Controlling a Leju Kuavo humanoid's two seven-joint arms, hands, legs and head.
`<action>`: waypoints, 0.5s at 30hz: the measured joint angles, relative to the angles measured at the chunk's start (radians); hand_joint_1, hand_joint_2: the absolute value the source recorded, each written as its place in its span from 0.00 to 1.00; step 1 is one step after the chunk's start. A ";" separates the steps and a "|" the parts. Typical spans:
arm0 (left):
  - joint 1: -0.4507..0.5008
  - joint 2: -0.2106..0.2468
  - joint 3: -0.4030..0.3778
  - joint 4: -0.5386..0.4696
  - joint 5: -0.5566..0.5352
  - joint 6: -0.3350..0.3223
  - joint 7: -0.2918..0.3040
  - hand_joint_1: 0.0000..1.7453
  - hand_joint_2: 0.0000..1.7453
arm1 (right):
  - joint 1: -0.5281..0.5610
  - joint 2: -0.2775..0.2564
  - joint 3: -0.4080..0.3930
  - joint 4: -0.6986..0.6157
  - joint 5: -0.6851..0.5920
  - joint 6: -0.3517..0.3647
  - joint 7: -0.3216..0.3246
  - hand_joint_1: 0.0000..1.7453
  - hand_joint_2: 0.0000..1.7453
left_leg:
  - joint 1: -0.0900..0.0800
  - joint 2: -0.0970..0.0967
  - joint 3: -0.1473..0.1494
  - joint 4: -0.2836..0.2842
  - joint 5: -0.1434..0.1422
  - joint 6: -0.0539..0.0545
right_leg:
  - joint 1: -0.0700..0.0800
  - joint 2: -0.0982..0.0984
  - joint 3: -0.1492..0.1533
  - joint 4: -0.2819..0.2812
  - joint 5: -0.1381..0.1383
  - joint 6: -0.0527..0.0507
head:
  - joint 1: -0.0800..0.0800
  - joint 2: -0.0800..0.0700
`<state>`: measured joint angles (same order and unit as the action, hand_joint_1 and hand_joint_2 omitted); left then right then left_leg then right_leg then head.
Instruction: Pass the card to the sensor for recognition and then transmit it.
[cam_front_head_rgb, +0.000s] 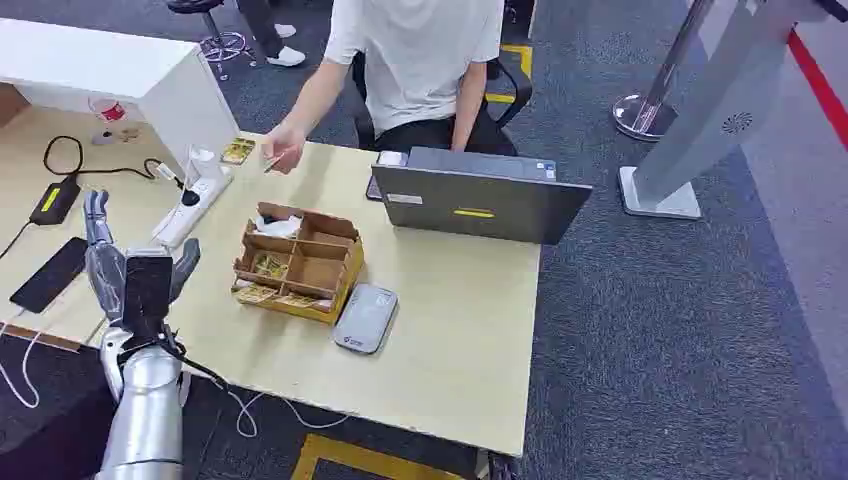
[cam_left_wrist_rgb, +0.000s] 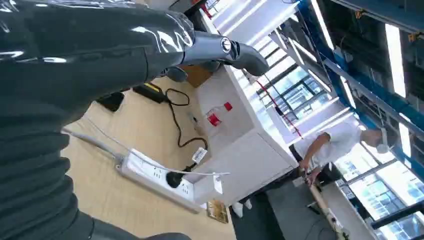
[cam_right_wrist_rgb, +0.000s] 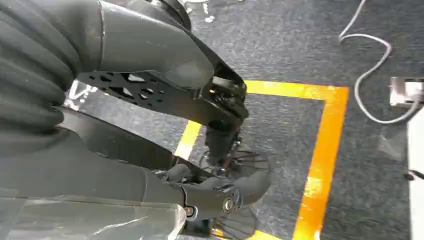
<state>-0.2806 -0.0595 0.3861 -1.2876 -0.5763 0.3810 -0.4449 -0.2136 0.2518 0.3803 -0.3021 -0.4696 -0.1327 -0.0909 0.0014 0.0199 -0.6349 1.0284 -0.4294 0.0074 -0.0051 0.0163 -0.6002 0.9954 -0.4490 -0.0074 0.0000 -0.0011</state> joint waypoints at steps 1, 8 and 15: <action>-0.012 0.006 -0.011 0.019 -0.018 0.011 0.006 0.00 1.00 | -0.005 0.002 0.000 0.002 0.001 0.000 0.014 0.00 1.00 | 0.000 0.000 0.000 0.000 0.000 -0.001 | 0.000 0.000 0.000 0.000 0.000 0.000 | 0.000 0.000; -0.108 0.036 -0.073 0.155 -0.134 0.081 0.052 0.00 1.00 | -0.036 0.008 0.013 0.011 0.006 -0.005 0.147 0.00 1.00 | 0.000 0.000 0.000 0.000 -0.001 -0.001 | 0.000 0.000 -0.001 0.000 -0.002 -0.002 | 0.000 0.000; -0.206 0.044 -0.132 0.271 -0.232 0.145 0.086 0.00 1.00 | -0.069 0.013 0.024 0.016 0.009 -0.003 0.292 0.00 1.00 | 0.000 -0.002 -0.001 0.000 -0.001 -0.002 | 0.000 -0.001 0.000 0.000 -0.003 -0.001 | 0.000 0.000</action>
<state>-0.4868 -0.0153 0.2540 -1.0168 -0.8082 0.5264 -0.3590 -0.2831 0.2648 0.4040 -0.2865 -0.4604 -0.1362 0.2008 0.0015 0.0182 -0.6355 1.0283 -0.4309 0.0052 -0.0050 0.0149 -0.6001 0.9957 -0.4519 -0.0081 0.0000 -0.0011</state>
